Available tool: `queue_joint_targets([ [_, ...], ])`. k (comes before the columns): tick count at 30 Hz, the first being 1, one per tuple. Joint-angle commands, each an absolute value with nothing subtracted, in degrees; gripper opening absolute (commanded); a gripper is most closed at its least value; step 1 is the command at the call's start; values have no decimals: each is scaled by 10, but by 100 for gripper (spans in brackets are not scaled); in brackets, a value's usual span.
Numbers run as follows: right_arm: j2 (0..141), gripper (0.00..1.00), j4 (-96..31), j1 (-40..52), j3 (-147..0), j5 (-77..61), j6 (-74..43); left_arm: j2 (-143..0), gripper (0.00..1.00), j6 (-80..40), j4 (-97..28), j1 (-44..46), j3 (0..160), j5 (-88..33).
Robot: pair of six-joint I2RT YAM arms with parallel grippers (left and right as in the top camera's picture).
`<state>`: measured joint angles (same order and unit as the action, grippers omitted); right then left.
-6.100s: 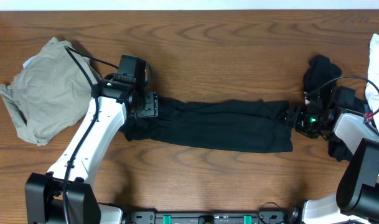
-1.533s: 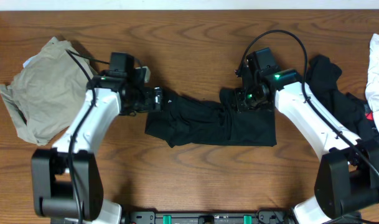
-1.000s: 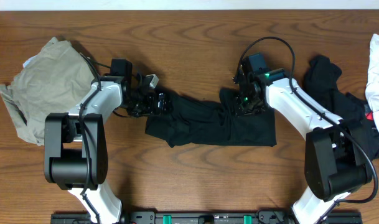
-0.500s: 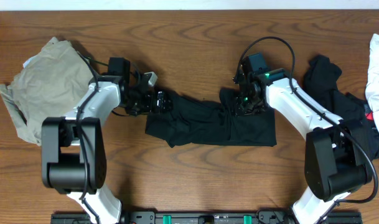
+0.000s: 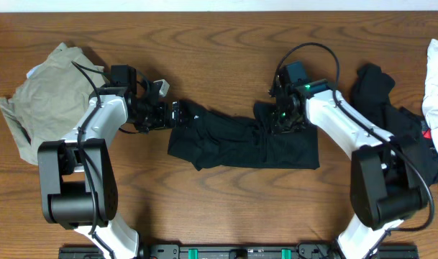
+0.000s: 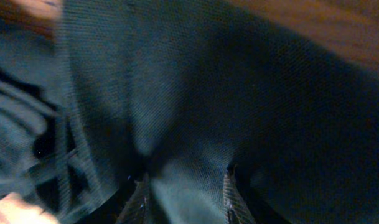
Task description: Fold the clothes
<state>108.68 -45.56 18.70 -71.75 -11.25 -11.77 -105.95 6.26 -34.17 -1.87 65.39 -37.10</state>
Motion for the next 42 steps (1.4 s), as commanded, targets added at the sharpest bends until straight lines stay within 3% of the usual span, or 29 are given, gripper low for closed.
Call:
queue_joint_targets([
  [1, 1131, 36, -456, 194, -721, -110, -128, -1059, 100, 71, -343, -20, 659, -371],
  [24, 1183, 35, -458, 200, -721, -121, -128, -1146, 100, 79, -351, -18, 646, -366],
  [27, 1183, 35, -458, 200, -721, -121, -128, -1161, 95, 77, -358, -12, 646, -366],
  [31, 1183, 35, -458, 200, -721, -121, -128, -1163, 79, 77, -359, 2, 646, -366],
  [42, 1183, 35, -458, 200, -721, -121, -128, -1163, 68, 77, -359, 29, 646, -367],
])
